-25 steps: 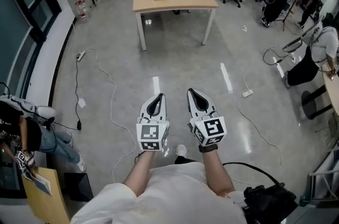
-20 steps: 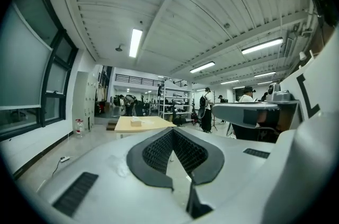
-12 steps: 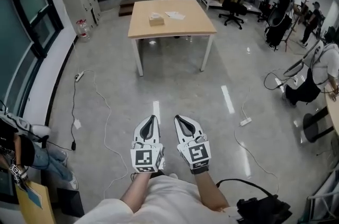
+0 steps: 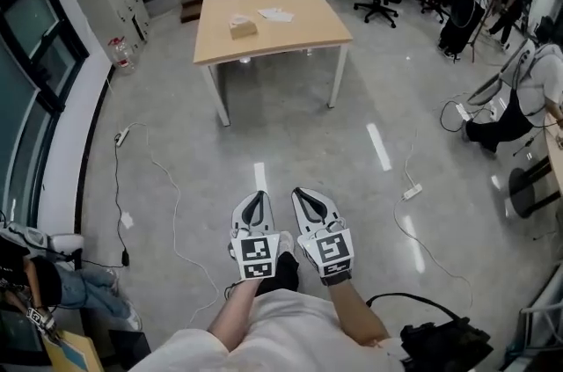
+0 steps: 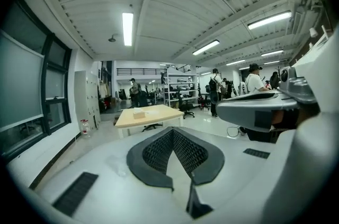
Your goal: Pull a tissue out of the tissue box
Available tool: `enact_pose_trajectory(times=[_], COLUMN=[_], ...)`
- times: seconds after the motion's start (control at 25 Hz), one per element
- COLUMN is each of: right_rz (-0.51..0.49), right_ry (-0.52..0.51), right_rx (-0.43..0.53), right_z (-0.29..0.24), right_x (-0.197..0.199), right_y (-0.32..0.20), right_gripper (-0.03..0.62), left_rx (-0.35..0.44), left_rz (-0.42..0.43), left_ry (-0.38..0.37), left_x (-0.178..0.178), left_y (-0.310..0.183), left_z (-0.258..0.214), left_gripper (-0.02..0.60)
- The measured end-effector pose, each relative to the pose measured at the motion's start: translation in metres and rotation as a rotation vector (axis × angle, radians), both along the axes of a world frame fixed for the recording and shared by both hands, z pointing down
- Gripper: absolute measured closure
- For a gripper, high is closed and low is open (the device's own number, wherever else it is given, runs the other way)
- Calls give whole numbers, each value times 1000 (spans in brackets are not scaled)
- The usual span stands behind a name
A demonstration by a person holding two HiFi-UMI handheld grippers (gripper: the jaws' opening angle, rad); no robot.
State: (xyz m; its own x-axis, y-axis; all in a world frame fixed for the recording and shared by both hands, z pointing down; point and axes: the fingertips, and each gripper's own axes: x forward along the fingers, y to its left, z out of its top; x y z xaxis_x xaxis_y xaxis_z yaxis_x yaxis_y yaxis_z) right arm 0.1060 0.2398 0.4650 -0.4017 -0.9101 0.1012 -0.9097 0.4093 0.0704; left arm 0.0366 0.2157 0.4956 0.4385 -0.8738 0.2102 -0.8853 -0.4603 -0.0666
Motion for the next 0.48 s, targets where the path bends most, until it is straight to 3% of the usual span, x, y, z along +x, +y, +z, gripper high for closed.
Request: enact_pose_trajectory(times=[0.16,0.36,0.48], right_rz=[13,13,-29], right_ry=[33,61,35], right_rx=[-26,-7,-10], right_z=[5,-15,-21], right_x=[12,20,9], right_y=[-69,-169,-221], right_gripper=[589,589,589], left_rx=[-45,51,44], left_rz=[20,73,71], left_ry=[46,101,133], left_x=[17,29,23], left_y=[-74,-165,-210], left_z=[12,-24,-32], left_gripper=[581,581,581])
